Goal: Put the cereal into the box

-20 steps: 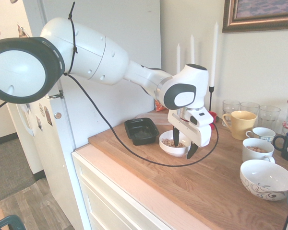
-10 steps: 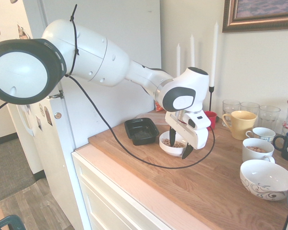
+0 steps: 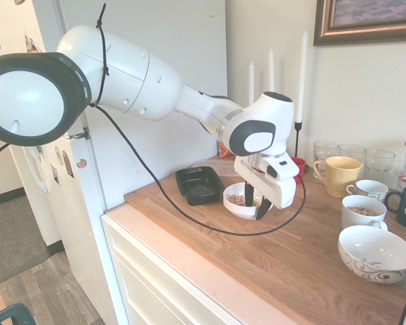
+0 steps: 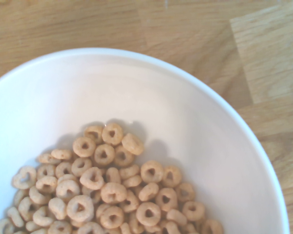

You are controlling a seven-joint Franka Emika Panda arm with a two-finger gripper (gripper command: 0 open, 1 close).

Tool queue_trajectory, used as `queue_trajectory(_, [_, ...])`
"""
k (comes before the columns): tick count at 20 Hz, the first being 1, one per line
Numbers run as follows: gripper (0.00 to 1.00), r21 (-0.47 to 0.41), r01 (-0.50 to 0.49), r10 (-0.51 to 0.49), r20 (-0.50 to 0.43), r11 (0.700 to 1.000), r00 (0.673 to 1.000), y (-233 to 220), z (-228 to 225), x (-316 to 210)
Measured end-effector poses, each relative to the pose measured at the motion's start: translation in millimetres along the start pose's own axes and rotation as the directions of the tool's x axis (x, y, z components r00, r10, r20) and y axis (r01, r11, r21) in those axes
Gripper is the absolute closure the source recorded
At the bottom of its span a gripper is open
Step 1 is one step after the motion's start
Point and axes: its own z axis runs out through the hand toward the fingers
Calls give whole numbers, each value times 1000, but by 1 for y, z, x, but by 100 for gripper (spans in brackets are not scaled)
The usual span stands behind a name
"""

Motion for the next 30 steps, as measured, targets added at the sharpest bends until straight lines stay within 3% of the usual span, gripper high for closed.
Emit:
queue_trajectory(18, [100, -16, 3, -3, -7, 1000, 1000, 2, 2, -1])
queue_trajectory(30, [100, -48, 21, -25, -82, 999, 996, -7, -17, -4])
